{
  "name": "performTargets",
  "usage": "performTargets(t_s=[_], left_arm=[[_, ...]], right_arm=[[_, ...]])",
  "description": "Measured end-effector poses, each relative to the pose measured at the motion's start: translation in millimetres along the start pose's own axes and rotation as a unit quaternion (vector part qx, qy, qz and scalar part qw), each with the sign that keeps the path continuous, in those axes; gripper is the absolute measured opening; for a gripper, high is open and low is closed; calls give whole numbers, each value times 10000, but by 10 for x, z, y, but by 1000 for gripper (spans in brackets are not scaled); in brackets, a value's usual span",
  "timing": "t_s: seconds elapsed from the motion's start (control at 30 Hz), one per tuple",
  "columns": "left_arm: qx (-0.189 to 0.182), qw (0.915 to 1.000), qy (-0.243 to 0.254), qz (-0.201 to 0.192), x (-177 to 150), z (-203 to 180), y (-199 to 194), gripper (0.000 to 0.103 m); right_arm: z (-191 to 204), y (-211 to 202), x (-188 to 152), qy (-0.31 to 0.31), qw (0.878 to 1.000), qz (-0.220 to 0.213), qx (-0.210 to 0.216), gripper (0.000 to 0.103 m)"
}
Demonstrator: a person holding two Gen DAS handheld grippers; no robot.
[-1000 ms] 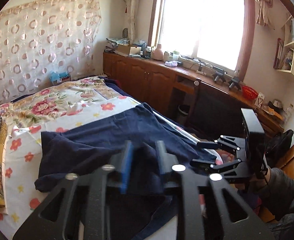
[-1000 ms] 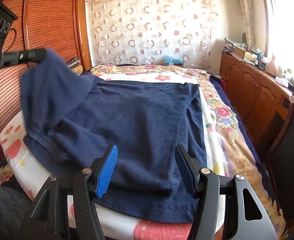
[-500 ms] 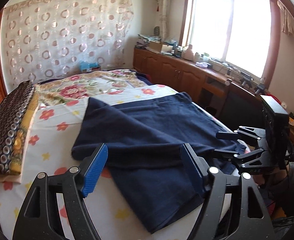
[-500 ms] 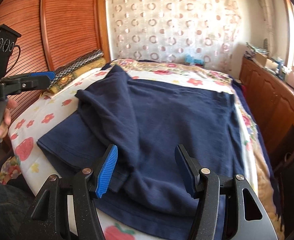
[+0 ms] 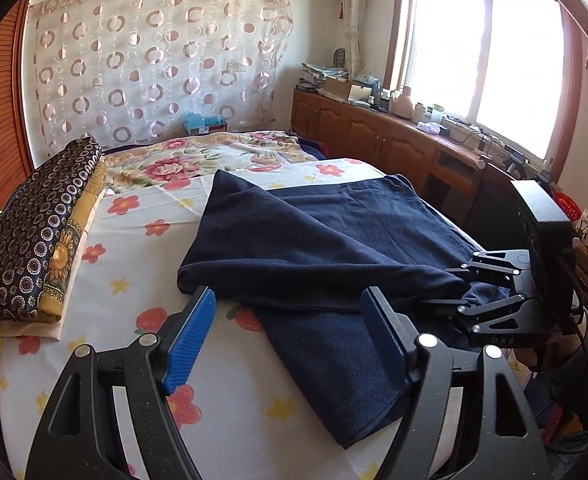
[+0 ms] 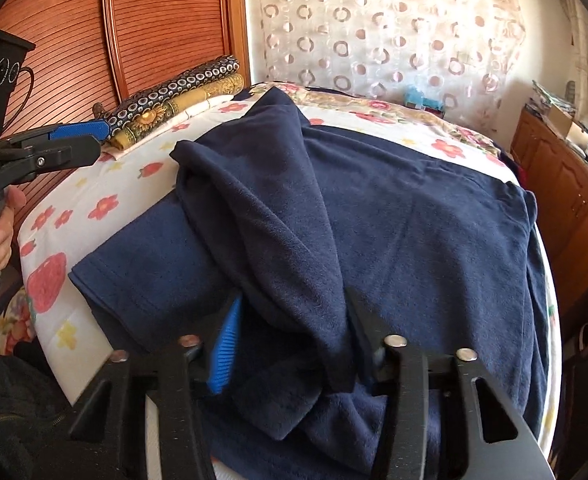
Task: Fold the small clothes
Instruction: 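Grasp the other shirt end with the right gripper and fold it inward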
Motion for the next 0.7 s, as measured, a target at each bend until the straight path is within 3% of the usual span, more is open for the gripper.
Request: performTargets(t_s=[0.07, 0.17, 0.5, 0.7], left_arm=[[18, 10000, -6, 2, -16, 17, -3, 76], [28, 10000, -21, 0, -33, 27, 1, 76], [83, 9999, -56, -79, -31, 50, -28, 76], [58, 9999, -20, -115, -31, 8, -34, 76]], right_arm=[[-9, 3, 21, -26, 10000, -21, -12, 26], [-7, -29, 63, -1, 9999, -110, -54, 15], [-78, -539, 373, 154, 9949, -982, -169, 10], [-286, -810, 421, 241, 9912, -1233, -411, 10]])
Point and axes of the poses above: each gripper's, at about its wrist camera, not at the fingertips, and y roughly the way its jaws point, z to its left, x to its top, the point moved 8 cm from there along y, roughly the way its jaws point, and after that the axes turned 15 degrees about -x, right-handed, at the moved point
